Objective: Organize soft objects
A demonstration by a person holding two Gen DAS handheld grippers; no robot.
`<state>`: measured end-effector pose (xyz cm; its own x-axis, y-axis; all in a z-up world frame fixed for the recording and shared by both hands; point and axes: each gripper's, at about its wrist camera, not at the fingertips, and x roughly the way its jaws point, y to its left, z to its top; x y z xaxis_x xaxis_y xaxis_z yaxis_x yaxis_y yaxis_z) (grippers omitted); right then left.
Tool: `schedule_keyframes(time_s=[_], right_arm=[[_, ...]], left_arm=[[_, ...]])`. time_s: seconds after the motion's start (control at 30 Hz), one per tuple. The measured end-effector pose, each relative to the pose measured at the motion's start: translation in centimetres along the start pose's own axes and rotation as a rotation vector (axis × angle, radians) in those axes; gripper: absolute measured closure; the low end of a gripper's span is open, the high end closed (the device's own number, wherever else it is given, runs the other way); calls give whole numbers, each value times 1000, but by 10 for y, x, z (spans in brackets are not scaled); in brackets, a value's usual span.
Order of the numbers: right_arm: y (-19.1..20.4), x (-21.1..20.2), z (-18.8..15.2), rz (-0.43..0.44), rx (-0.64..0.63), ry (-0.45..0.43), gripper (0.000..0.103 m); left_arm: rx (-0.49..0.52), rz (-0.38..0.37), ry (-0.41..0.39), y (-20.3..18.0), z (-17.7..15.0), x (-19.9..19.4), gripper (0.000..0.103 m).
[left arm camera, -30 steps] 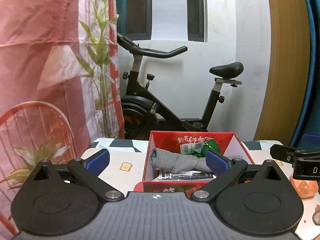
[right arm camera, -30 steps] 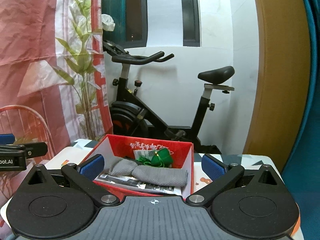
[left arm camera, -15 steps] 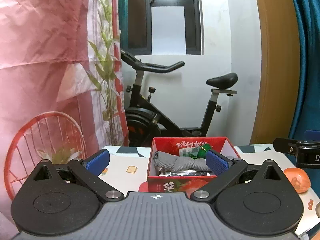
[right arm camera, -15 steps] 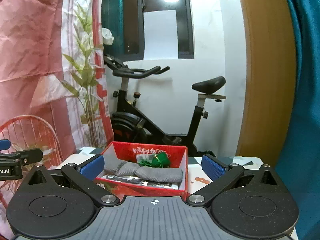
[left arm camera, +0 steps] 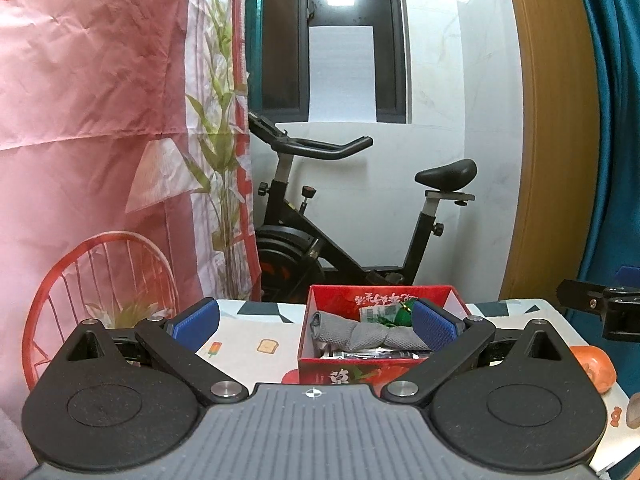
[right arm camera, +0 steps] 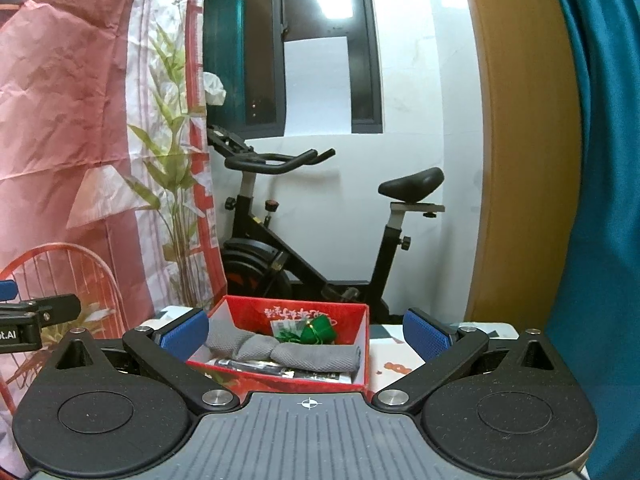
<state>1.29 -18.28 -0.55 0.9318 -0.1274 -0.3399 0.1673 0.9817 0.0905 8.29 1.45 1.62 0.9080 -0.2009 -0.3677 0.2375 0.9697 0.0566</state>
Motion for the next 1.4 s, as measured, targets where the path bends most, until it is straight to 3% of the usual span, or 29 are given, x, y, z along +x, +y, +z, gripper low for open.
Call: schedule_keyframes(time_s=[1.4], right_arm=[[-5, -10, 4, -9, 8, -25, 0]], left_arm=[[-6, -2, -26, -1, 2, -11, 0]])
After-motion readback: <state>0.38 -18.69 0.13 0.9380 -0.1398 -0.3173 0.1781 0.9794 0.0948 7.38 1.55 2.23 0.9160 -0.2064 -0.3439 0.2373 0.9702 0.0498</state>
